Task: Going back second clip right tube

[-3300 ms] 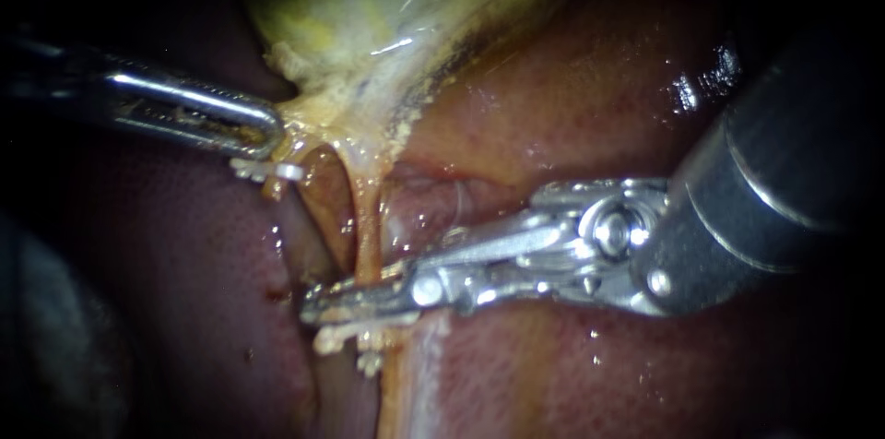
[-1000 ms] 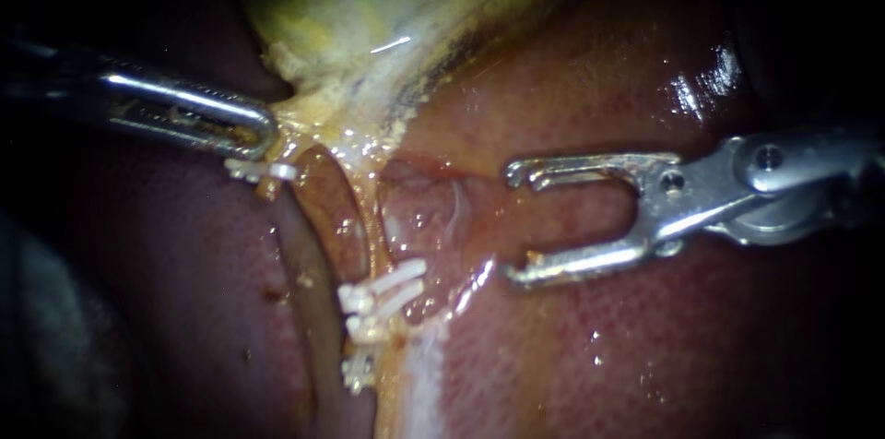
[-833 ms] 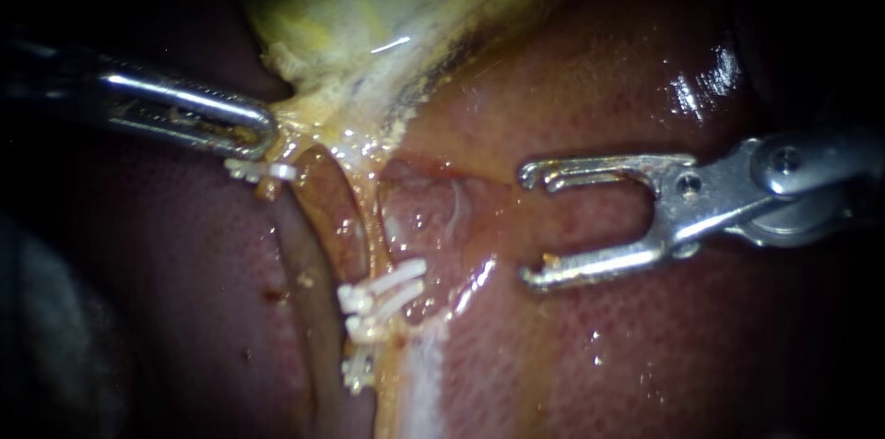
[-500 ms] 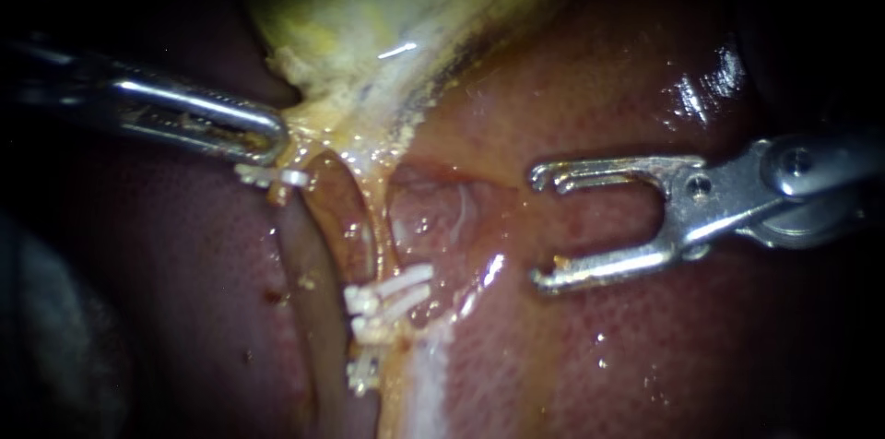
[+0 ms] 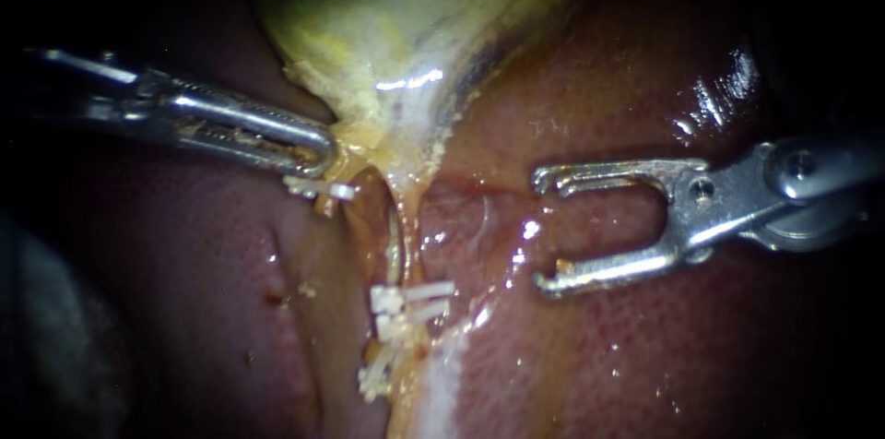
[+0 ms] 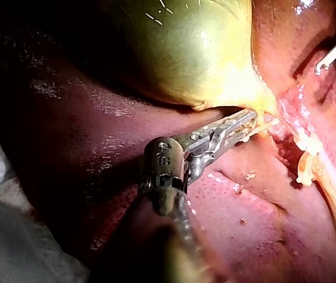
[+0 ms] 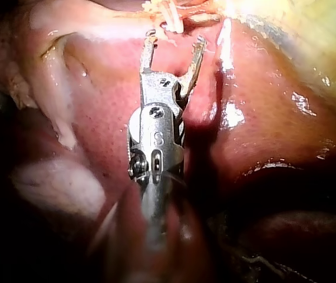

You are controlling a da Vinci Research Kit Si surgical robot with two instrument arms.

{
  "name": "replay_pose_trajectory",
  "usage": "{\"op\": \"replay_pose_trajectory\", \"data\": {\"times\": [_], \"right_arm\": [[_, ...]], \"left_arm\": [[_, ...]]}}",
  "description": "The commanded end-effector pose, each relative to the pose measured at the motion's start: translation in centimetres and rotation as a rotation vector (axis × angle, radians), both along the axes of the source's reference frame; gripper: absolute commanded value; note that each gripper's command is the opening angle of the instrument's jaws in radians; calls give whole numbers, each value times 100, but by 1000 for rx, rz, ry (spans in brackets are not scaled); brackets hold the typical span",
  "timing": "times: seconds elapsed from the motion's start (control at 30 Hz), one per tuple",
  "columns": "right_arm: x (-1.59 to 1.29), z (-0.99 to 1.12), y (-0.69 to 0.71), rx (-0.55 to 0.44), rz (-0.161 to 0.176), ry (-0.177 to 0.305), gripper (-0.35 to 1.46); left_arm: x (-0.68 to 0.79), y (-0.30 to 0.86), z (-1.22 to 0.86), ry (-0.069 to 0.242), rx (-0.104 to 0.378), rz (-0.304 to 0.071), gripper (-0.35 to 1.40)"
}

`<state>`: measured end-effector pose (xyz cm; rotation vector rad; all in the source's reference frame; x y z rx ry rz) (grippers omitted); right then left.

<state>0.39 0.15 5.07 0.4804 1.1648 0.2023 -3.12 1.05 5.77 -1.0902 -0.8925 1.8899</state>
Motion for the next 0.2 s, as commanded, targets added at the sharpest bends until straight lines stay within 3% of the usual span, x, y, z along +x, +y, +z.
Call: {"op": "replay_pose_trajectory", "data": {"times": [0.03, 0.2], "right_arm": [[0, 0, 0, 0, 0, 0, 50], [-1, 0, 0, -1, 3, -1, 50]], "left_arm": [[0, 0, 0, 0, 0, 0, -35], [1, 0, 0, 0, 0, 0, -35]]}}
